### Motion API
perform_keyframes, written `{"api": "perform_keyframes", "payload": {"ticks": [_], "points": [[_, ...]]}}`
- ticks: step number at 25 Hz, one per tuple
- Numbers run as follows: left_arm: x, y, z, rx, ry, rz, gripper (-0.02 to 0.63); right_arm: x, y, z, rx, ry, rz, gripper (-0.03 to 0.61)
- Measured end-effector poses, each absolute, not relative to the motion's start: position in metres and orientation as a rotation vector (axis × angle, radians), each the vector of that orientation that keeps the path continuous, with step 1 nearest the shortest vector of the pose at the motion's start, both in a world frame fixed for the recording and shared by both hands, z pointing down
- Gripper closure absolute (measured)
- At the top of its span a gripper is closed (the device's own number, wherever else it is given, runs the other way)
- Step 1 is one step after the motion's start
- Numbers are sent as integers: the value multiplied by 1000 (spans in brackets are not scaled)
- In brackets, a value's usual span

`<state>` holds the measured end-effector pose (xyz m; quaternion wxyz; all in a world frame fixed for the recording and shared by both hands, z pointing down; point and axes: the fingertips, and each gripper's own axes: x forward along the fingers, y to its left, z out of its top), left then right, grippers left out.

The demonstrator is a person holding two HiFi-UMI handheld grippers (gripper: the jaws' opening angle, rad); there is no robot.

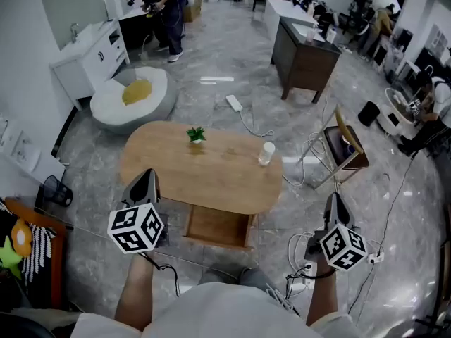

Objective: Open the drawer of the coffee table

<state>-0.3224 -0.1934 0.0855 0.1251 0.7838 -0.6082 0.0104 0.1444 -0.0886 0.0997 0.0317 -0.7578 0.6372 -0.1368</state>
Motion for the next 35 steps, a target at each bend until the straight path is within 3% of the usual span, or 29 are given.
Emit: {"api": "perform_keyframes", "payload": {"ticks": [7, 35], "points": [[-331, -189, 81, 2228, -1806, 24, 621, 175, -78, 99, -2379, 1881, -445, 578], [-301, -173, 94, 2188, -1781, 0, 621, 171, -72, 100, -2460, 2076, -343, 580]]}}
